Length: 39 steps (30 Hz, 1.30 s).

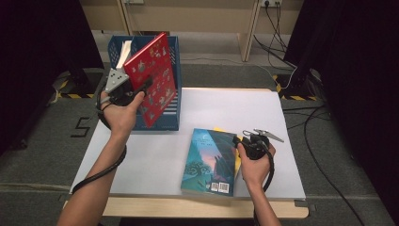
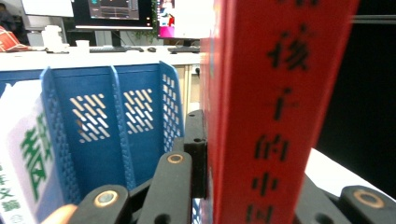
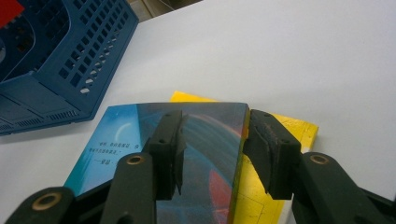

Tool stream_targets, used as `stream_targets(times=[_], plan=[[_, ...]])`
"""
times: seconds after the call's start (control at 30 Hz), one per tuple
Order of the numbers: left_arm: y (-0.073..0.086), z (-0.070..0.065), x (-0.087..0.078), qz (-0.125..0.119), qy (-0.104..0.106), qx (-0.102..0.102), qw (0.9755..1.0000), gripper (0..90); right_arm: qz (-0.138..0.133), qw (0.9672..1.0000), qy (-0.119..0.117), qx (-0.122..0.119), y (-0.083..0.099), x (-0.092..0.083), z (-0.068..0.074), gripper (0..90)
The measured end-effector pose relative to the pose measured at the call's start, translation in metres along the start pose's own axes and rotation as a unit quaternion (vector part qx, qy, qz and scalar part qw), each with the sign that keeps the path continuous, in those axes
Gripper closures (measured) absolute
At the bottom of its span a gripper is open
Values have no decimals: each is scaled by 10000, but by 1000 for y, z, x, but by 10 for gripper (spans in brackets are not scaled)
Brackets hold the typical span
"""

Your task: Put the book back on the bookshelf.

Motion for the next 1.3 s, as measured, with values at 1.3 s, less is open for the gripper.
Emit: stream_targets(times=[1.3], plan=[[6,57,16,98,-849,-170,9962,794,-26,10000,4,4,4,-1,-1,565]])
Point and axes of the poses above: each handheld gripper's, and its own axes: x roughly forward along the jaws, y roughly out of its underside, z roughly to its left, the point moved 7 cm from there along x, roughly forward along the jaws, and after that the axes turned 4 degrees about x, right-handed, at the moved point
